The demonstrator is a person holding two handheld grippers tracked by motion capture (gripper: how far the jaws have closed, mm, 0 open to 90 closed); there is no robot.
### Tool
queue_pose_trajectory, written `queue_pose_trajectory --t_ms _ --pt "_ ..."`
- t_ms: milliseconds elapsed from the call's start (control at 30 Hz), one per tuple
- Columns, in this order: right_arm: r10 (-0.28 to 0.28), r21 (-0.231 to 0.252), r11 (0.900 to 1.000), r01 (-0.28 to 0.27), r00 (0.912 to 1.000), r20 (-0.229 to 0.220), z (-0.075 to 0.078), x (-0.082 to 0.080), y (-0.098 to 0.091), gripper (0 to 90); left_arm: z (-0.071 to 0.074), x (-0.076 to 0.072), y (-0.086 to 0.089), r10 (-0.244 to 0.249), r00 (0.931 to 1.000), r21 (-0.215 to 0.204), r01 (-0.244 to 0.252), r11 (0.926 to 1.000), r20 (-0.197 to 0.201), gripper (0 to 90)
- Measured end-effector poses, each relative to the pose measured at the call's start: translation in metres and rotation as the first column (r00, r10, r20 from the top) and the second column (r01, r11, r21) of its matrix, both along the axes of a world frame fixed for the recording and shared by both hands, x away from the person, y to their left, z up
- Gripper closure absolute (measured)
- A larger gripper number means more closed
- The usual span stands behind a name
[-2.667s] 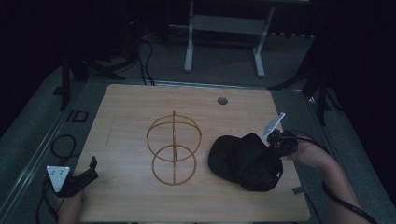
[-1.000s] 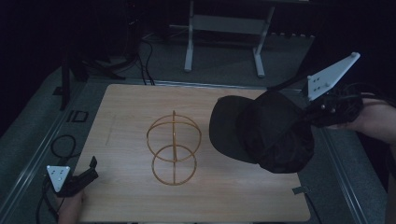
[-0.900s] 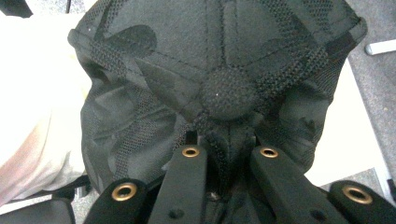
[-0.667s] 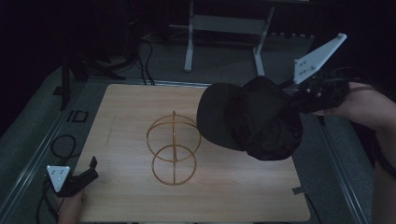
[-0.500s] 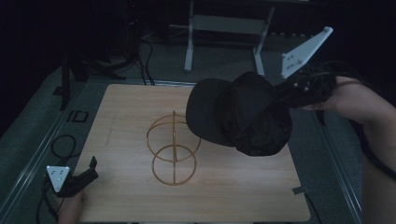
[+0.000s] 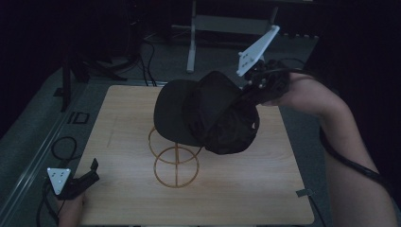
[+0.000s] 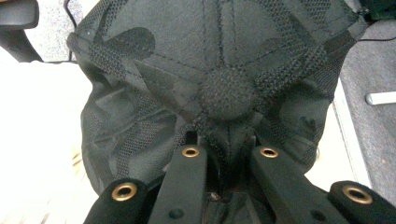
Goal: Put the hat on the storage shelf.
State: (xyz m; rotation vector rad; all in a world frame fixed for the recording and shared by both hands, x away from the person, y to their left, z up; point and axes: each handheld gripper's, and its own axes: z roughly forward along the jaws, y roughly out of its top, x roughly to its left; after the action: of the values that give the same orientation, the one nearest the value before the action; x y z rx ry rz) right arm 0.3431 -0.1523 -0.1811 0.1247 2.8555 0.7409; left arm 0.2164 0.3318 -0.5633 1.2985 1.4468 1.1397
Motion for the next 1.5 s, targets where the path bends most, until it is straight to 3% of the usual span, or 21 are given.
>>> queue_pose_trajectory --t_ms 567,867,1233,1367,1500 --pt "0.072 -0.002 0.9974 -0.072 0.9974 -0.004 -0.019 0.009 0.065 87.4 0.000 0.000 0.000 -0.001 1.0000 -0.003 0.001 1.0000 0.001 1.8" --pt "0.068 0.008 0.9977 -0.068 0.9974 -0.025 -0.038 0.014 0.079 87.4 0.000 0.000 0.001 -0.001 1.0000 -0.005 0.001 1.0000 0.001 1.8" --pt "0.035 -0.012 0.9993 -0.036 0.9964 -0.077 -0.069 0.023 0.085 87.3 0.000 0.000 0.001 -0.002 1.0000 -0.005 0.002 1.0000 0.001 1.8" --pt "0.022 -0.010 0.9997 -0.024 0.9924 -0.121 -0.086 0.026 0.090 87.2 0.000 0.000 0.001 -0.002 1.0000 -0.005 0.002 1.0000 0.000 1.8" --pt "0.024 -0.027 0.9992 -0.028 0.9906 -0.135 -0.098 0.027 0.094 86.9 0.000 0.000 0.001 -0.001 1.0000 -0.005 0.001 1.0000 0.002 1.8"
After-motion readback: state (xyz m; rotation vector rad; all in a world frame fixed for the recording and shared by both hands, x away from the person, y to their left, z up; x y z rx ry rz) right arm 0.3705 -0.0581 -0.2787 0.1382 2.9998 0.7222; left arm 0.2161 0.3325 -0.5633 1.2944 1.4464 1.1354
